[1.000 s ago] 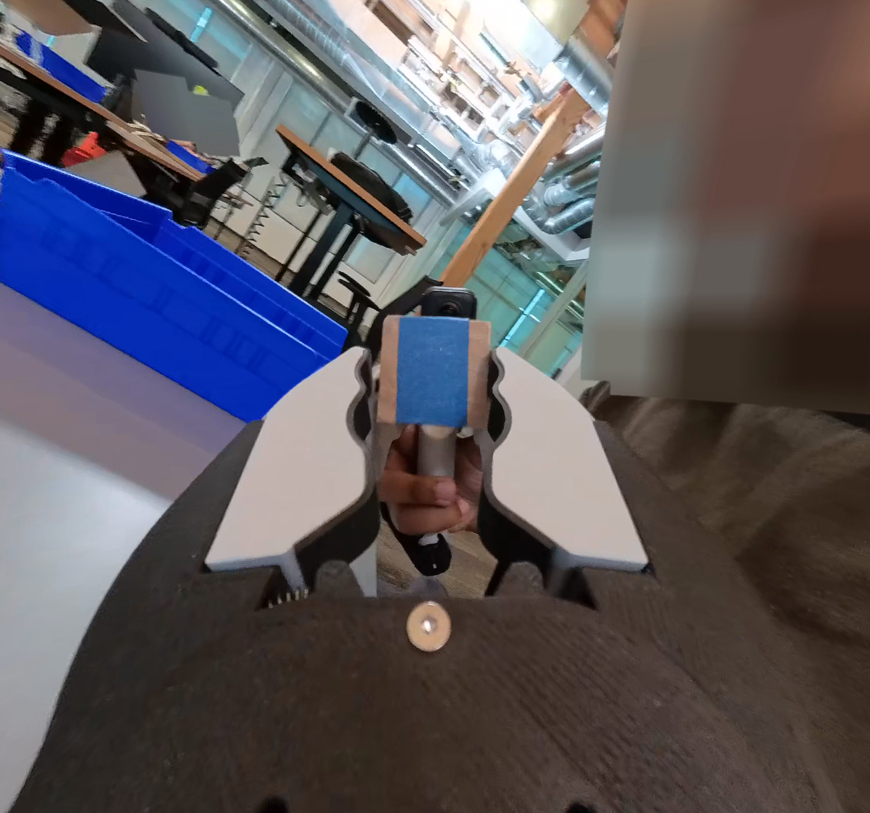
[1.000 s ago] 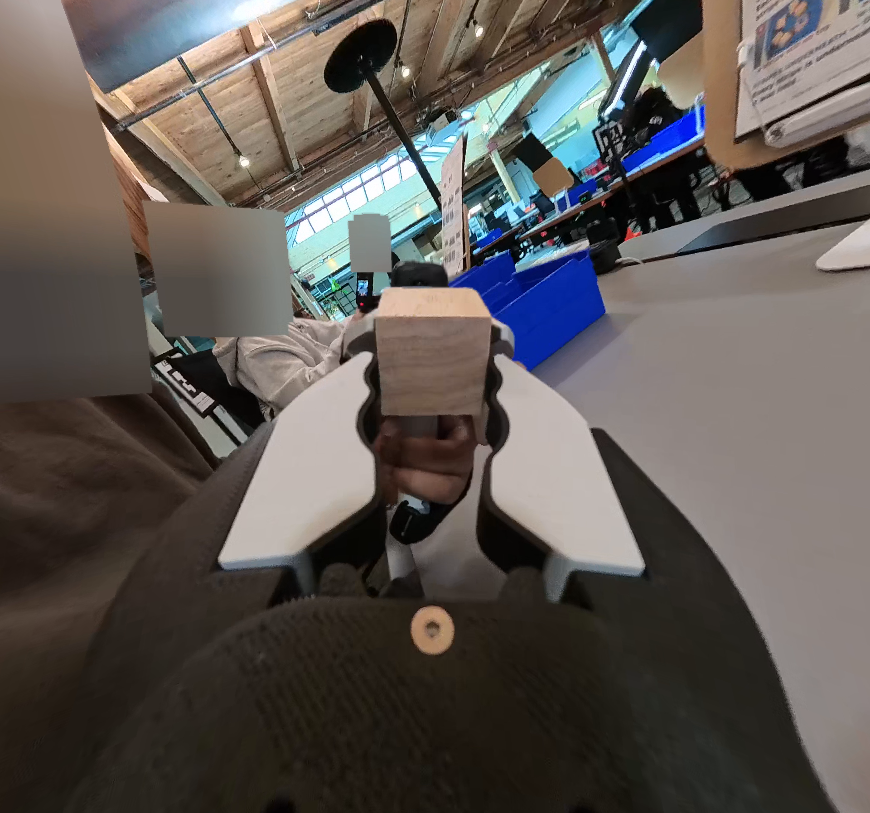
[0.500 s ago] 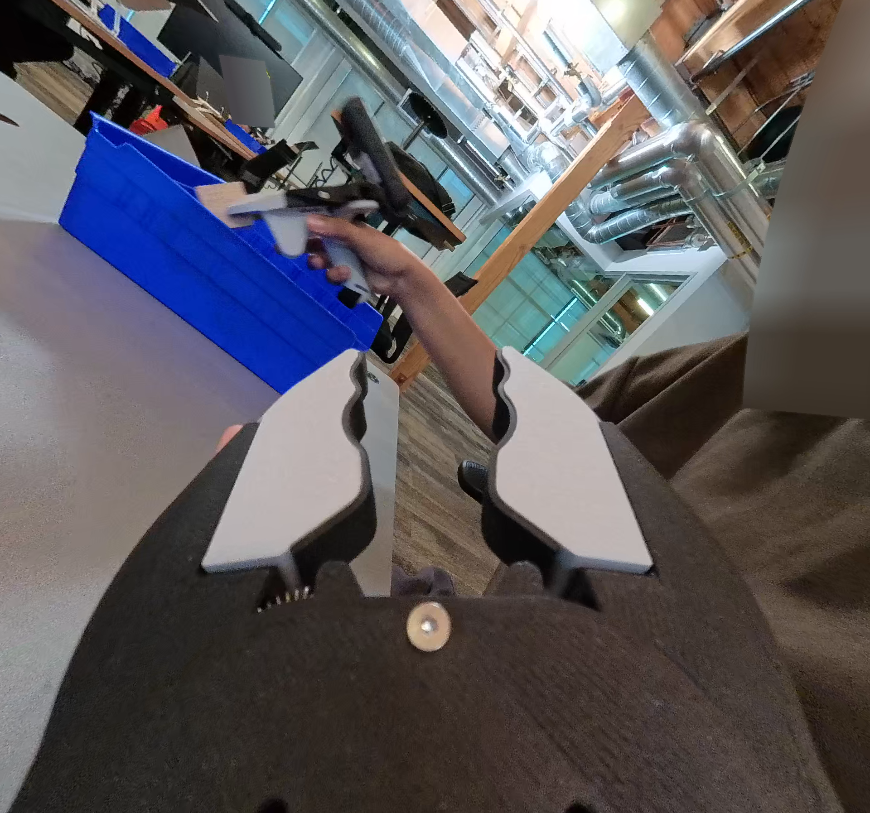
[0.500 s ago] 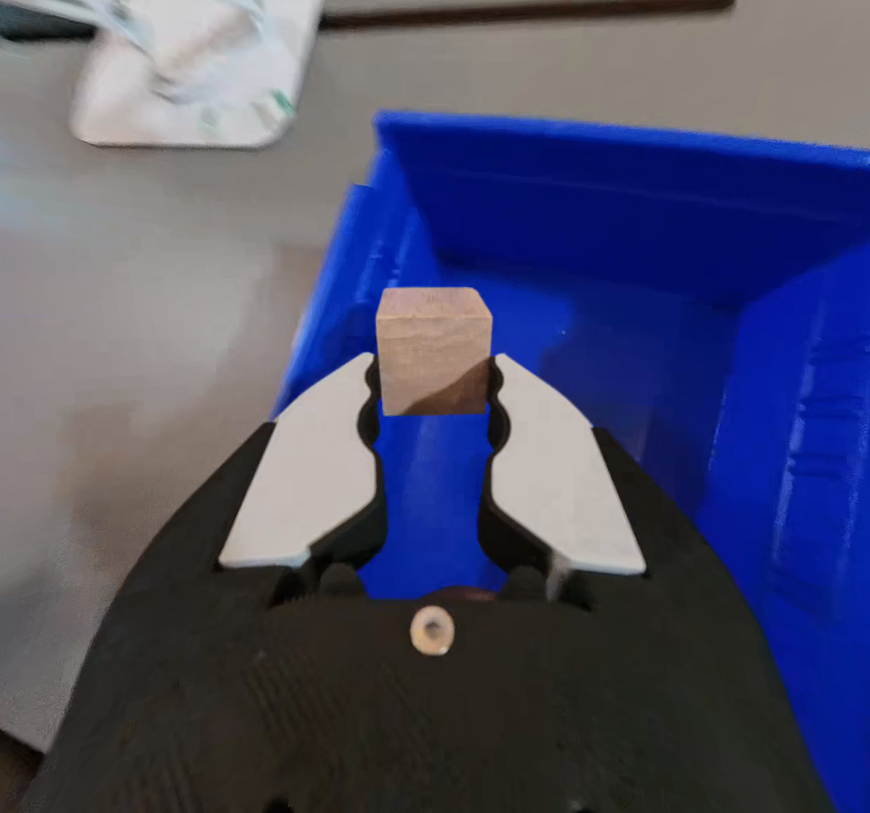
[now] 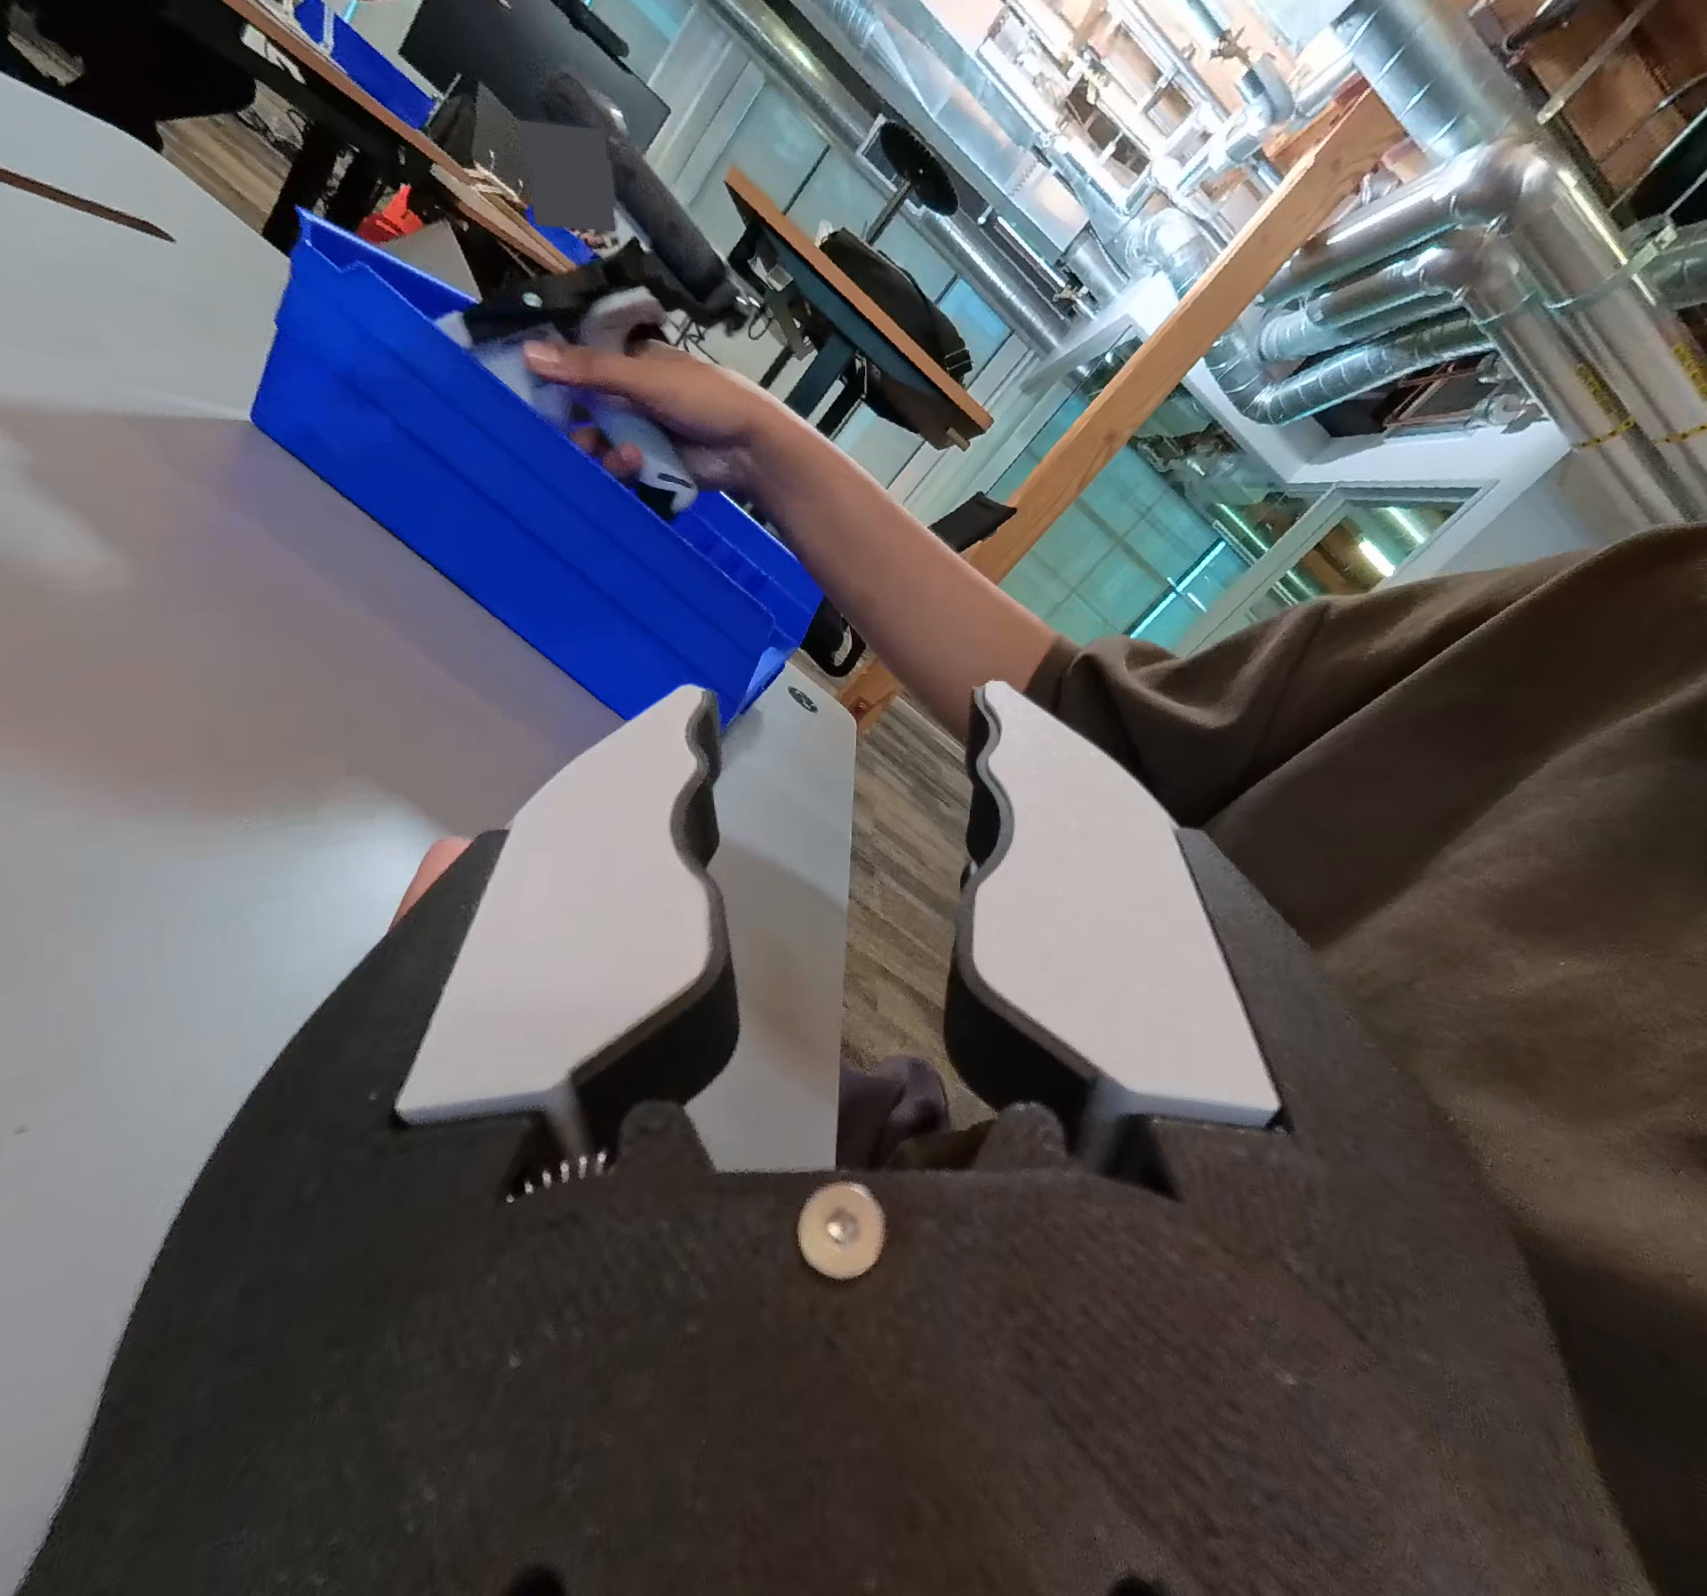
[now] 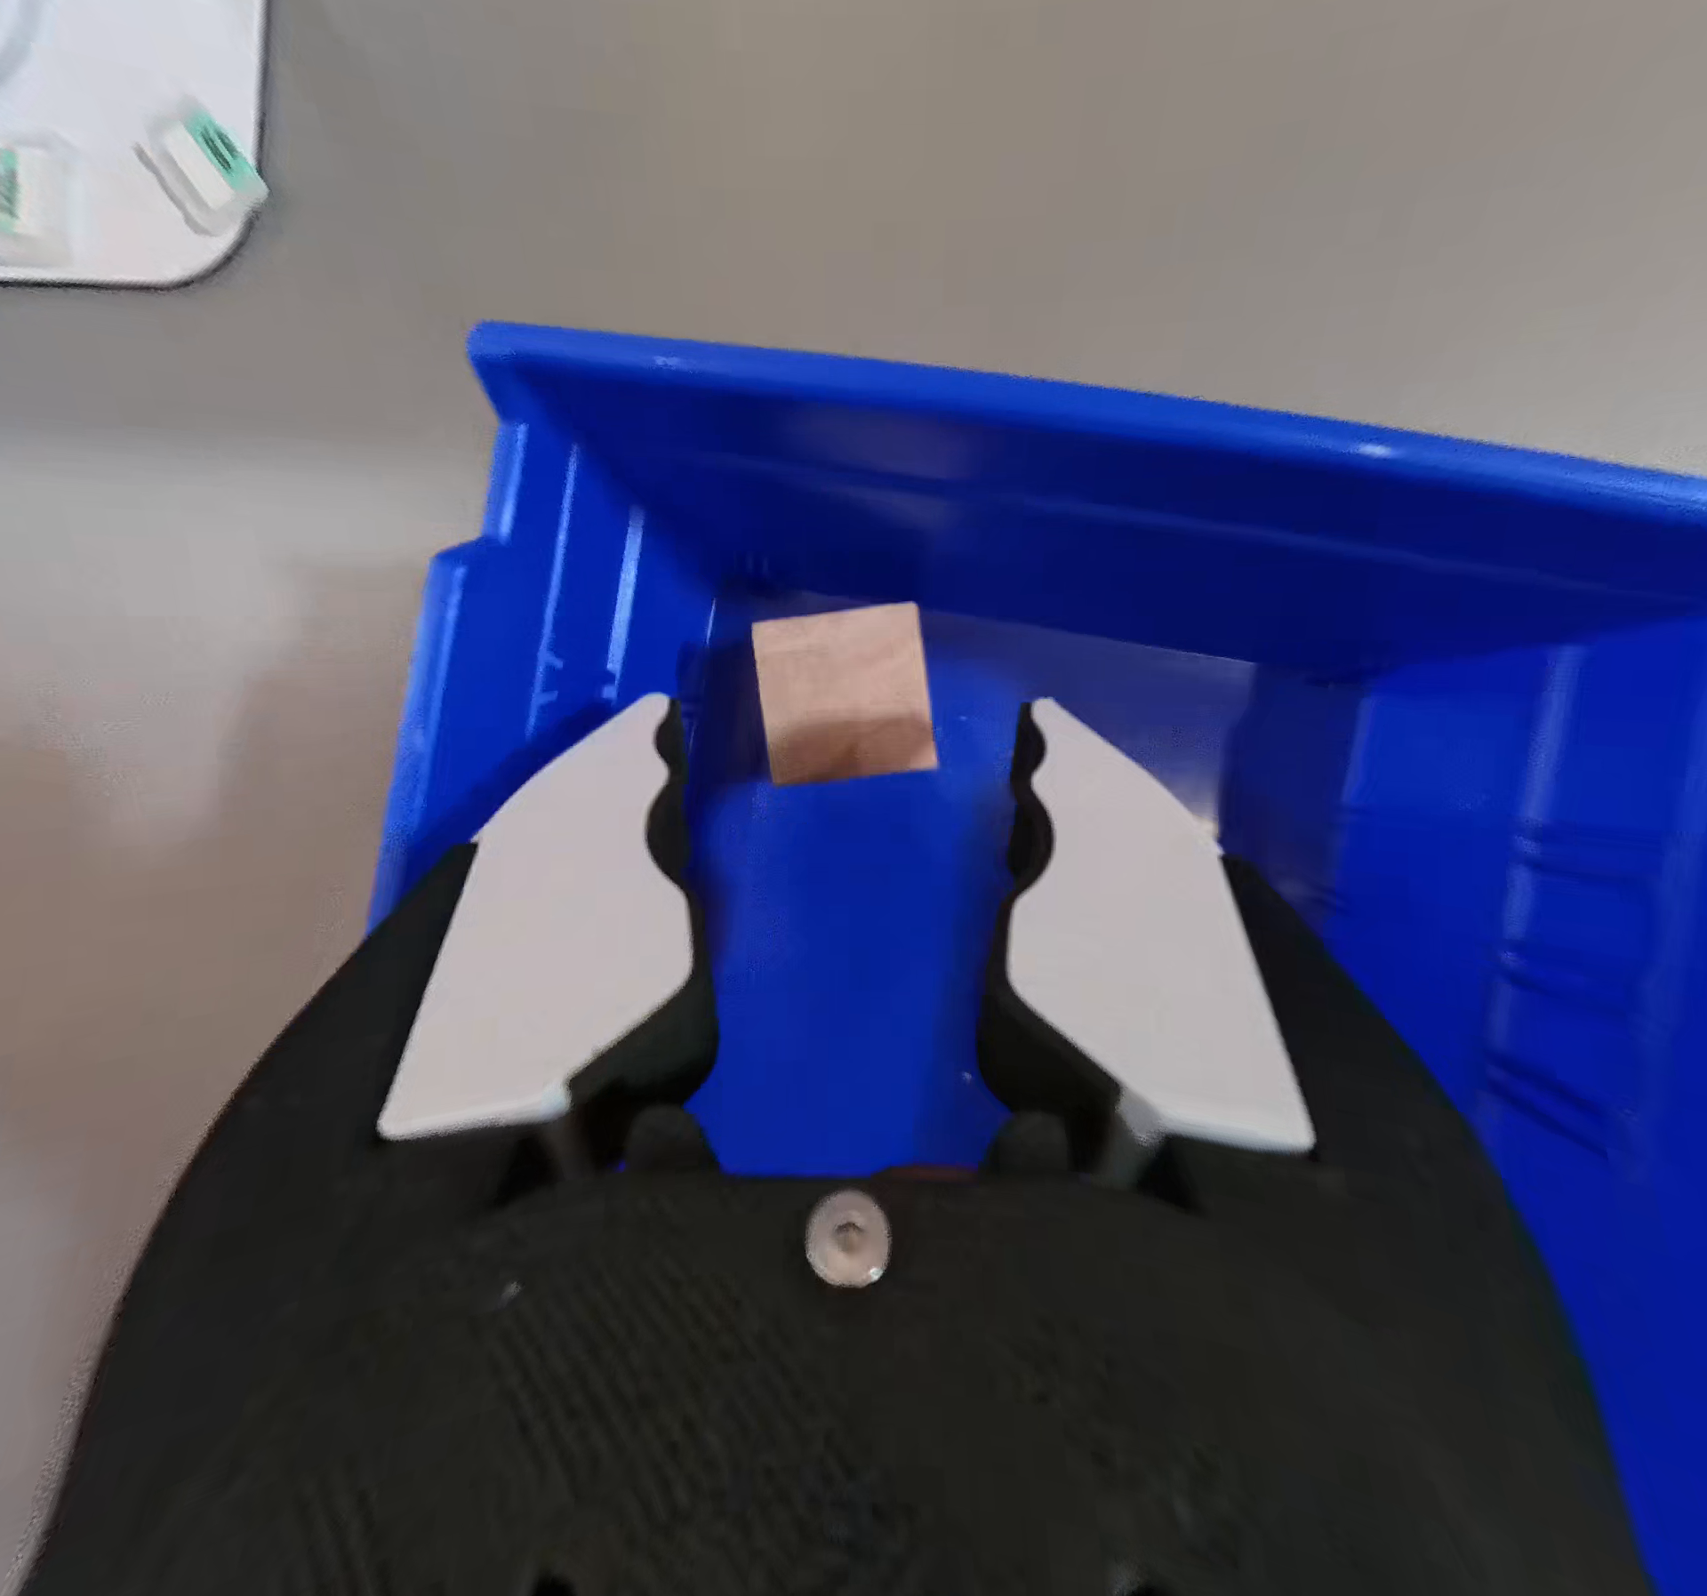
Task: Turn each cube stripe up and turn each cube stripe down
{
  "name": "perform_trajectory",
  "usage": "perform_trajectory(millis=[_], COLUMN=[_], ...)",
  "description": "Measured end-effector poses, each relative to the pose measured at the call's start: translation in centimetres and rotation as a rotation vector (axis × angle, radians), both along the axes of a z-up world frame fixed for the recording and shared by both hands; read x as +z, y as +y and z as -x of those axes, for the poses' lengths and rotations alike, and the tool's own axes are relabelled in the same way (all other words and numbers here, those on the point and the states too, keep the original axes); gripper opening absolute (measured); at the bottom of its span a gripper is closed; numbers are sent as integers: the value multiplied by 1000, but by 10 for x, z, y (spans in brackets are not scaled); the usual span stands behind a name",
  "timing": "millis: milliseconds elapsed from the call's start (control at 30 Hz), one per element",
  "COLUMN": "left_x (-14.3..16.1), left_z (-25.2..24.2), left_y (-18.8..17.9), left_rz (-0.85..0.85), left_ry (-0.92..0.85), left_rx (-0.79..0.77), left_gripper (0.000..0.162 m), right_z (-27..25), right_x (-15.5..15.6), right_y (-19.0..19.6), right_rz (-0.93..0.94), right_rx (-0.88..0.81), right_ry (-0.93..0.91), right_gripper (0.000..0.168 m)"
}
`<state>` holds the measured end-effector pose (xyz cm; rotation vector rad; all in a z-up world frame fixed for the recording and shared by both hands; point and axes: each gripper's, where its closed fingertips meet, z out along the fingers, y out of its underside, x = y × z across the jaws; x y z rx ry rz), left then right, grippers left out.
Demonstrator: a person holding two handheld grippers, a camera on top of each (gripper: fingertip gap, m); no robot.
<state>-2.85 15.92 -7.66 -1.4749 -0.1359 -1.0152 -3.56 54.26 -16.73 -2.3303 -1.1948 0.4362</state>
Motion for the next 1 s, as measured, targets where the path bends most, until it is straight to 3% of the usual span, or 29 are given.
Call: perform_trajectory(millis=[133,233,300,367,467,600,733,800,900,1000], left_x=[6,29,42,47,55,64,25,-16,-64,-91], left_z=[18,65,97,125,184,277,337,351,350,351], left_y=[-3,-12,-26,-39,-70,-151,-231,-261,-273,-283], left_rz=[-27,-133,-174,-154,-37,293,752,951,1080,1238], left_ry=[60,183,280,384,538,677,748,629,348,405], left_rx=[98,426,626,758,1007,1371,1395,1332,1228,1207], left_gripper=[52,52,52,52,53,58,69,69,71,69], right_z=[-14,-20,-22,-20,-12,-1,-1,1,0,-2], right_x=[73,127,141,138,109,52,35,29,28,29], right_y=[-18,-74,-128,-192,-281,-347,-360,-358,-367,-375], right_rz=[-149,-161,-131,-68,49,174,77,51,159,309], right_rx=[-9,91,185,283,404,487,621,638,623,592], right_ry=[286,544,622,688,776,773,673,644,676,715], right_gripper=[61,64,65,64,60,61,57,56,55,55])
